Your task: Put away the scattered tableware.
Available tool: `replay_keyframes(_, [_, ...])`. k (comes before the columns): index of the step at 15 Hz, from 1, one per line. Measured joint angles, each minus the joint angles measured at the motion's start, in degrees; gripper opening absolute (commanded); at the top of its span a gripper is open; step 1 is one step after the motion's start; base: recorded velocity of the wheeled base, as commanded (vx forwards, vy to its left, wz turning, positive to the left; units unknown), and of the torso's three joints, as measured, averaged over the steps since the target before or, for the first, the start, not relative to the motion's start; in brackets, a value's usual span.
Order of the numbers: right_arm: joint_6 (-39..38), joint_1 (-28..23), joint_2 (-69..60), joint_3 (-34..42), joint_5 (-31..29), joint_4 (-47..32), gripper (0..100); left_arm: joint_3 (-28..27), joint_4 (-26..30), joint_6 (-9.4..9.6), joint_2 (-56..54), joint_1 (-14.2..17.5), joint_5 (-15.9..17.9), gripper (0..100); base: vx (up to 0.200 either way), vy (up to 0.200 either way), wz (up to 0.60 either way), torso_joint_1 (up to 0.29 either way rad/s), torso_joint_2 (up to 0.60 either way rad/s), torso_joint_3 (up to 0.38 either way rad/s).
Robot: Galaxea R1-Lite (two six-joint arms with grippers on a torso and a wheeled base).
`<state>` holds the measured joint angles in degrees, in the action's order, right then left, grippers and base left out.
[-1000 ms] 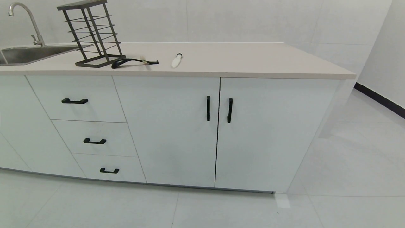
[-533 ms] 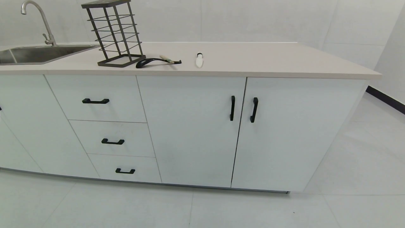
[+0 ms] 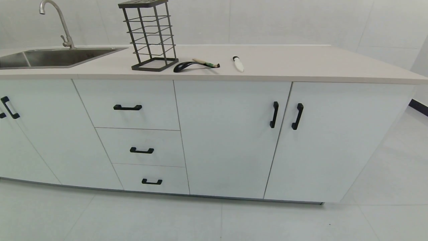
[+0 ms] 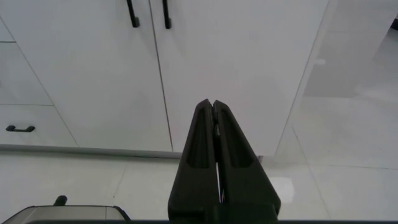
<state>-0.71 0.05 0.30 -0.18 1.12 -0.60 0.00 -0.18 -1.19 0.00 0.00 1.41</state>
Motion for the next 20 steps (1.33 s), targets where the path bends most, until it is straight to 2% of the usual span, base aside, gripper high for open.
replay_keyframes(5, [0.0,0.0,0.0,0.0,0.0,0.0,0,0.0,0.0,0.07,0.0,0.0,0.0,100,0.2,0.0,0.0,0.001,0.0,0.0])
replay_keyframes(14, [0.0,0.0,0.0,0.0,0.0,0.0,0,0.0,0.0,0.11,0.0,0.0,0.0,100,0.0,0.2,0.0,0.002,0.0,0.003])
replay_keyframes(17, [0.0,0.0,0.0,0.0,0.0,0.0,0,0.0,0.0,0.22,0.0,0.0,-0.1,100,0.0,0.0,0.0,0.0,0.0,0.0])
replay_keyframes(20, [0.0,0.0,0.0,0.0,-0.1,0.0,0,0.0,0.0,0.35,0.0,0.0,-0.1,100,0.0,0.0,0.6,0.004,0.0,0.005])
